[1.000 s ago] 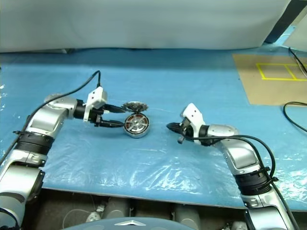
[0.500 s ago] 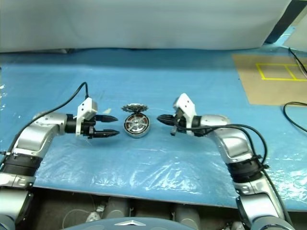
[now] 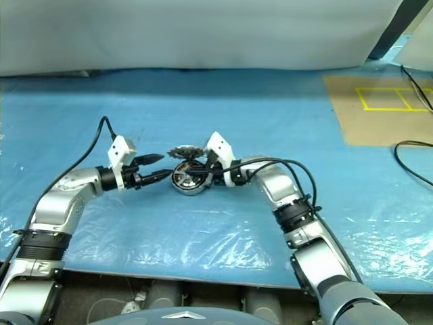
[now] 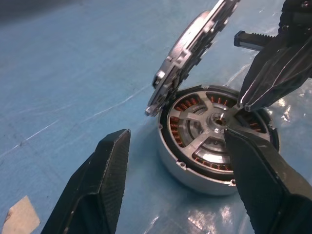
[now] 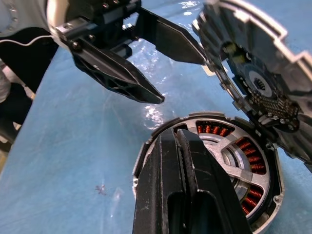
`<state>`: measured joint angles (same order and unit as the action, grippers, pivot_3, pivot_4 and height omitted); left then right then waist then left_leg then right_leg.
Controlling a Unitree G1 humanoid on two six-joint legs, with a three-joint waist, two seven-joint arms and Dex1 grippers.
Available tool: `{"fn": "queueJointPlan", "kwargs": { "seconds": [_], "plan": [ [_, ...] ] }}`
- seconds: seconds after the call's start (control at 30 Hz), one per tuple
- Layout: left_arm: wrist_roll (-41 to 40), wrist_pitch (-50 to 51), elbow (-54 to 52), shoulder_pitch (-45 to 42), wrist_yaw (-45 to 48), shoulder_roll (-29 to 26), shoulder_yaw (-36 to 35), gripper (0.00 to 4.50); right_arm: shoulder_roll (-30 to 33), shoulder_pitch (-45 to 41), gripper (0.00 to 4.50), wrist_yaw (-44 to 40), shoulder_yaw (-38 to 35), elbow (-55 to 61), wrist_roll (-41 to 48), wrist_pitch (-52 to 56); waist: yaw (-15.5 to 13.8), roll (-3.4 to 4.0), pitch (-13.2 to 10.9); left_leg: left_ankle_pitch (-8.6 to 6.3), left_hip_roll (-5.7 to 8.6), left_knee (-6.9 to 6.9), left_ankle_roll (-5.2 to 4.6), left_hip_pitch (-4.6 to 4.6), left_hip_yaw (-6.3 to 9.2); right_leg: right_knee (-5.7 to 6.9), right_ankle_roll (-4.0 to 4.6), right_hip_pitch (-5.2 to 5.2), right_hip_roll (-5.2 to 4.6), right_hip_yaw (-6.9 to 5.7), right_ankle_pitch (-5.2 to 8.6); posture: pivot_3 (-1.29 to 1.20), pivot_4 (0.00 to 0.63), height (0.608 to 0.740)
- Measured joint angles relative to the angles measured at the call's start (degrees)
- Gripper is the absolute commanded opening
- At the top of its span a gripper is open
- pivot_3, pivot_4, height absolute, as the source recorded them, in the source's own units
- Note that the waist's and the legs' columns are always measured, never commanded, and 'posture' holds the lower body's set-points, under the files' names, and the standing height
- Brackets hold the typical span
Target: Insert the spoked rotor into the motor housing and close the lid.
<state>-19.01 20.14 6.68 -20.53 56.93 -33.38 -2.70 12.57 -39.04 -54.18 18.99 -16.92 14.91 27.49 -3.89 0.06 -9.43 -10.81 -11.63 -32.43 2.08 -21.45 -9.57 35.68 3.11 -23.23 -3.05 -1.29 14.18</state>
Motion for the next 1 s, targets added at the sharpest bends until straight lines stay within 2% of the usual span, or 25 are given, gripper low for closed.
{"fn": "queueJointPlan", "kwargs": {
  "seconds": [0.17, 0.3, 0.53, 0.67, 0.77, 1.0],
  "plan": [
    [0.04, -2.04, 7.49, -4.92, -0.46, -0.13, -1.69, 3.22, -2.15, -0.88, 0.00, 1.75, 0.34, -6.50, -3.59, -5.01, -0.19, -0.01, 0.01, 0.00, 0.01, -0.09, 0.00, -0.02, 0.05, 0.04, 0.01, 0.03, -0.02, -0.05, 0.00, 0.00, 0.150, 0.740],
    [0.13, -5.12, 14.20, -12.02, -1.86, 1.51, -2.41, 3.22, -0.97, -0.05, 0.00, 0.08, 2.05, -5.51, -5.80, -7.96, -0.14, -0.06, 0.04, 0.00, 0.03, -0.16, 0.00, 0.17, 0.08, 0.03, 0.00, 0.27, -0.04, -0.04, 0.00, 0.00, 0.150, 0.740],
    [0.44, -9.12, 32.51, -28.14, 0.03, 5.94, -2.57, 3.22, 3.25, 2.57, 0.00, -5.07, -3.42, 3.56, 1.29, 2.45, -0.38, -0.15, -0.04, 0.01, 0.02, -0.27, -0.02, -0.06, 0.13, 0.04, -0.21, 0.11, -0.02, -0.05, -0.13, 0.00, 0.150, 0.740],
    [2.76, -12.29, 41.25, -34.90, 4.40, 9.58, 0.03, 3.22, 5.57, 2.80, 0.00, -5.19, -5.75, 11.43, 3.87, 6.43, -0.69, -0.19, -0.06, 0.10, 0.04, -0.16, -0.16, -0.13, 0.15, 0.03, -0.24, 0.06, -0.02, -0.14, -0.15, 0.00, 0.150, 0.740],
    [4.57, -13.48, 44.97, -36.49, 7.85, 11.57, 2.35, 3.22, 8.12, 4.63, 0.00, -4.54, -7.37, 16.43, 5.52, 8.61, -0.98, -0.21, -0.07, 0.11, 0.07, -0.11, -0.18, -0.21, 0.16, -0.04, -0.25, 0.02, -0.02, -0.17, -0.16, 0.00, 0.150, 0.740],
    [9.61, -19.04, 49.91, -36.63, 12.02, 11.71, 5.55, 3.22, 14.54, 13.16, 0.00, -0.82, -13.38, 23.92, 7.89, 13.23, -1.77, -0.28, -0.12, 0.01, 0.22, -0.10, -0.02, -0.33, 0.35, -0.03, -0.28, -0.05, -0.03, -0.25, -0.18, 0.00, 0.150, 0.740]
  ]
}}
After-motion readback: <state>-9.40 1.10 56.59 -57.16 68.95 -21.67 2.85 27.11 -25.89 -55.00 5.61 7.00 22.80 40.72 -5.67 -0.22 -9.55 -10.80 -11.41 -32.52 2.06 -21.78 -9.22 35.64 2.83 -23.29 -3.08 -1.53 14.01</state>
